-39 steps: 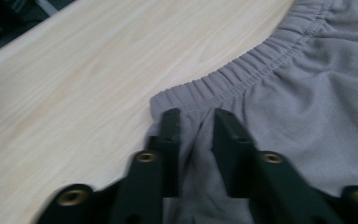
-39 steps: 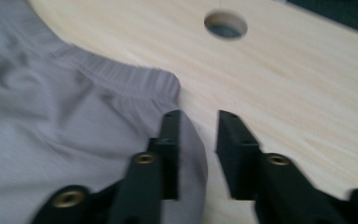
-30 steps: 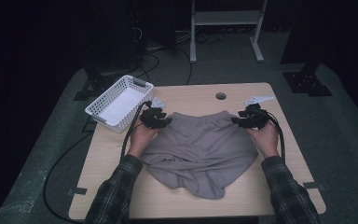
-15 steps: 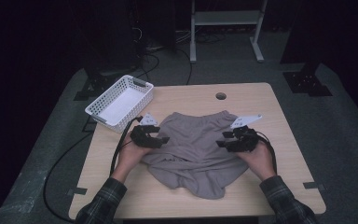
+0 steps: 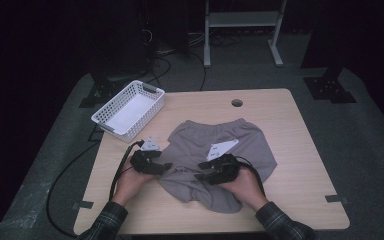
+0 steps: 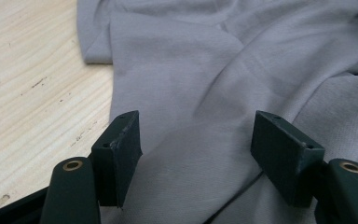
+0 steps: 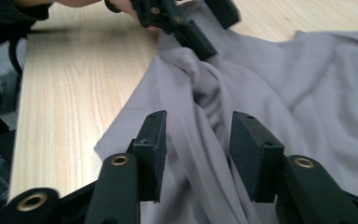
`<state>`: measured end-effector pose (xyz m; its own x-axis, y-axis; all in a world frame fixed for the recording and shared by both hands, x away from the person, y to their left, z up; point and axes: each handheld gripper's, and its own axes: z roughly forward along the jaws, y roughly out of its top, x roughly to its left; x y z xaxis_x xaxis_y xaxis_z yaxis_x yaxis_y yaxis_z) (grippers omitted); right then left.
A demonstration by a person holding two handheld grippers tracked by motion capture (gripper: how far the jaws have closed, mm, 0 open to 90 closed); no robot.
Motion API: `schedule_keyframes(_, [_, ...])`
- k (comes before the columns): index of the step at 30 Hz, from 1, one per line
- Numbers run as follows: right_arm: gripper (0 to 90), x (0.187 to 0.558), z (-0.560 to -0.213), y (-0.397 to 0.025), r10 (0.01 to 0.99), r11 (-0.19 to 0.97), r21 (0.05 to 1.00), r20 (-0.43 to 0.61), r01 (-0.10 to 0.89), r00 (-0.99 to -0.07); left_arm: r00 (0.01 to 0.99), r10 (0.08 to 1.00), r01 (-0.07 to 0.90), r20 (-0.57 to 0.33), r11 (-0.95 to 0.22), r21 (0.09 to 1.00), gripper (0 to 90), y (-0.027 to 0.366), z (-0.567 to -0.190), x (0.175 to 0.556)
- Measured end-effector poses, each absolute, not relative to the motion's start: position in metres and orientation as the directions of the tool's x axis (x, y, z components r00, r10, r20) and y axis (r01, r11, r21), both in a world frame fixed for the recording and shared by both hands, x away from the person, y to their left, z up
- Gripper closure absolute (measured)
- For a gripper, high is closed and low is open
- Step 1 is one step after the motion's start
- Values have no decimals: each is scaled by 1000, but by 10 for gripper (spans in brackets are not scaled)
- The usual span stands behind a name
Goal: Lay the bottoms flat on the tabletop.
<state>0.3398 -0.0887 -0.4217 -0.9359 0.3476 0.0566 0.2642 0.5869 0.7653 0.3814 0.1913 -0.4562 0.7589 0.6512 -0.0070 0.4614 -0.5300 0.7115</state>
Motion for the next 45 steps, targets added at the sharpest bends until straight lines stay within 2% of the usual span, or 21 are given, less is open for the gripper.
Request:
schedule_keyframes(7, [644,349,-434,-61,327,632,733,41,251,-944,757,654,472,-22,-523,709,294,192,-462,383])
schedule_keyframes(9, [733,349,-438,-58,316,637,733,31,237,-948,755,656,477,-29,-517,711,280,193,-463,384])
schedule_keyframes(11, [861,347,-438,-56,309,643,736,2,211,-951,751,659,483,-36,-513,710,267,193,-463,385])
schedule_keyframes(12, [884,346,-438,-57,304,641,741,-9,198,-953,751,659,480,-30,-515,710,262,193,-463,385])
schedule_keyframes(24, [890,335,-418,-95,348,612,770,-55,182,-936,757,652,482,-40,-517,707,253,190,-464,384])
schedule_keyframes(27, [891,334,-412,-107,369,593,782,-49,194,-928,757,653,474,-23,-525,707,251,189,-463,383])
schedule_keyframes(30, [892,331,-403,-119,386,570,800,-57,190,-921,750,661,468,34,-566,679,253,189,-464,384])
schedule_keyframes(31, [892,330,-400,-123,395,559,807,-56,191,-917,751,656,462,75,-604,649,253,189,-465,384])
schedule_keyframes(32, [892,329,-396,-127,403,546,816,-58,189,-913,749,658,461,79,-603,652,251,190,-466,384])
schedule_keyframes(37, [892,327,-384,-154,460,511,837,-73,197,-885,740,668,473,79,-600,645,258,193,-467,385])
schedule_keyframes(45, [891,327,-387,-209,570,483,835,-73,262,-818,736,673,486,66,-594,641,259,194,-467,385])
